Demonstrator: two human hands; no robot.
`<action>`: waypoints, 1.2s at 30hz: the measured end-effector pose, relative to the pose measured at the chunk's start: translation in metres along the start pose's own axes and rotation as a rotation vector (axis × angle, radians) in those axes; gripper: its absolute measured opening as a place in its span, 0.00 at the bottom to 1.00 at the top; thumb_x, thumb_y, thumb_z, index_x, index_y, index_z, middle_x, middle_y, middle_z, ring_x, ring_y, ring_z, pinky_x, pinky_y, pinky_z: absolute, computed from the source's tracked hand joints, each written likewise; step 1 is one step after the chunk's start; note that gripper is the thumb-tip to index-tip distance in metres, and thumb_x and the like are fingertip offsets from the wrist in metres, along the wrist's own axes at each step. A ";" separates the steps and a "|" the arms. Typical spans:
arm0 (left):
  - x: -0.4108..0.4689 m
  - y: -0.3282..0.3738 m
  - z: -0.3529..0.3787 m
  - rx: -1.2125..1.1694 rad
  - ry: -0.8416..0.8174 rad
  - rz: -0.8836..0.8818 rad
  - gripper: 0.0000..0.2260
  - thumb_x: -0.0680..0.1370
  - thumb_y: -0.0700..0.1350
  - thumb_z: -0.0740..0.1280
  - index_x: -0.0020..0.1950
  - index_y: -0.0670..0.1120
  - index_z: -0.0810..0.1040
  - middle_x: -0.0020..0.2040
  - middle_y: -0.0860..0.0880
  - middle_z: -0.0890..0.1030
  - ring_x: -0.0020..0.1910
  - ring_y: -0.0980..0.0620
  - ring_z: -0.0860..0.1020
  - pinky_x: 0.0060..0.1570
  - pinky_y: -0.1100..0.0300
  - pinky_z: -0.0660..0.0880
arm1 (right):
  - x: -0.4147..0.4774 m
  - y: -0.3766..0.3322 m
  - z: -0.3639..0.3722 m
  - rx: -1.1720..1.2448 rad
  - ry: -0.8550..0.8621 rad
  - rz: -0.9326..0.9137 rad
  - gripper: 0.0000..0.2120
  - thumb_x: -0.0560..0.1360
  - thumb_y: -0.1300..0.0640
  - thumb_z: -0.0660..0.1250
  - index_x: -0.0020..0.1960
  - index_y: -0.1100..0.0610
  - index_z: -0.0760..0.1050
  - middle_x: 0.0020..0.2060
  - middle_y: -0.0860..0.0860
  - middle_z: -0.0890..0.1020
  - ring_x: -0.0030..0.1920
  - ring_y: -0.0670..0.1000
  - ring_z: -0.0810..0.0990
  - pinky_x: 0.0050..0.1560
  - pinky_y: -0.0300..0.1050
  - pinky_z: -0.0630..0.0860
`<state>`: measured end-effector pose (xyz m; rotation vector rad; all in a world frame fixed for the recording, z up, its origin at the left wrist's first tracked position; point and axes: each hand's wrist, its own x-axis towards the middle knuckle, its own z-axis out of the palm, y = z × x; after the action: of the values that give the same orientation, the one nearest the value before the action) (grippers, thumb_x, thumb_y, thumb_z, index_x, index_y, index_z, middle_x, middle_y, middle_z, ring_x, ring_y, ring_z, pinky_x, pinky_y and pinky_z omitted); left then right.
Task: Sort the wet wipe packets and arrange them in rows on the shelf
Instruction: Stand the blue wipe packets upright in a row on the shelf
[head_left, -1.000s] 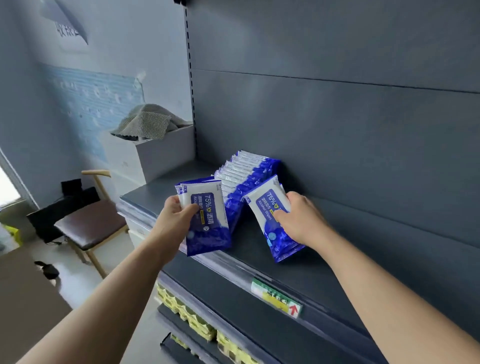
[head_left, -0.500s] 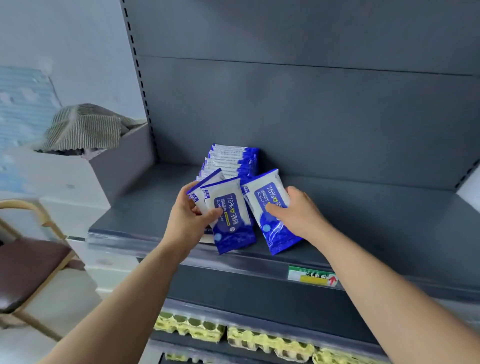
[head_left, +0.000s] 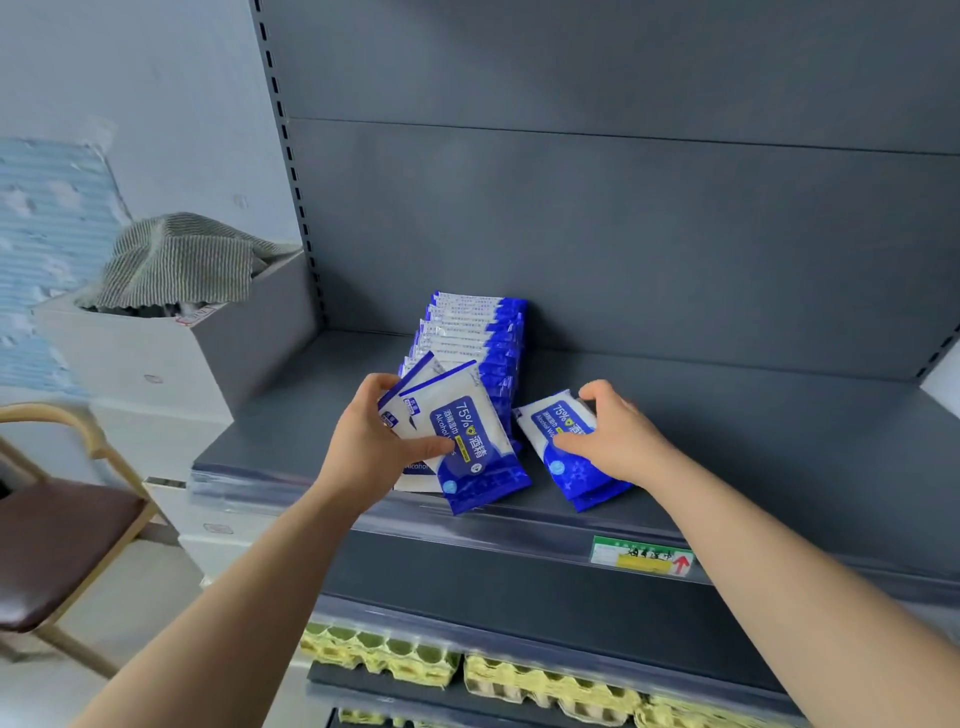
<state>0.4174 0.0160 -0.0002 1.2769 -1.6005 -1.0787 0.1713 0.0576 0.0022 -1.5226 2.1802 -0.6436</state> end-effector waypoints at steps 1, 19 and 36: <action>0.000 0.000 0.001 -0.033 0.010 -0.018 0.29 0.64 0.39 0.79 0.57 0.49 0.66 0.44 0.56 0.80 0.34 0.65 0.81 0.26 0.69 0.75 | -0.001 -0.003 0.000 -0.036 0.038 -0.060 0.28 0.72 0.50 0.72 0.68 0.53 0.65 0.63 0.52 0.70 0.59 0.52 0.73 0.53 0.42 0.69; 0.005 -0.021 -0.016 -0.263 -0.124 -0.088 0.12 0.71 0.39 0.72 0.52 0.47 0.75 0.42 0.51 0.86 0.41 0.50 0.85 0.37 0.60 0.81 | 0.017 -0.029 -0.002 0.286 0.045 -0.241 0.05 0.76 0.56 0.68 0.44 0.55 0.73 0.44 0.53 0.84 0.41 0.49 0.81 0.36 0.41 0.72; 0.023 -0.021 -0.045 0.021 -0.397 -0.065 0.08 0.75 0.52 0.69 0.49 0.50 0.81 0.46 0.52 0.86 0.42 0.55 0.84 0.48 0.60 0.78 | -0.006 -0.055 0.021 0.263 -0.162 -0.188 0.09 0.73 0.62 0.71 0.44 0.50 0.73 0.47 0.50 0.84 0.49 0.51 0.82 0.54 0.47 0.78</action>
<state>0.4619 -0.0152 -0.0039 1.1858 -1.8732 -1.4268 0.2267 0.0438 0.0175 -1.5877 1.7709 -0.8016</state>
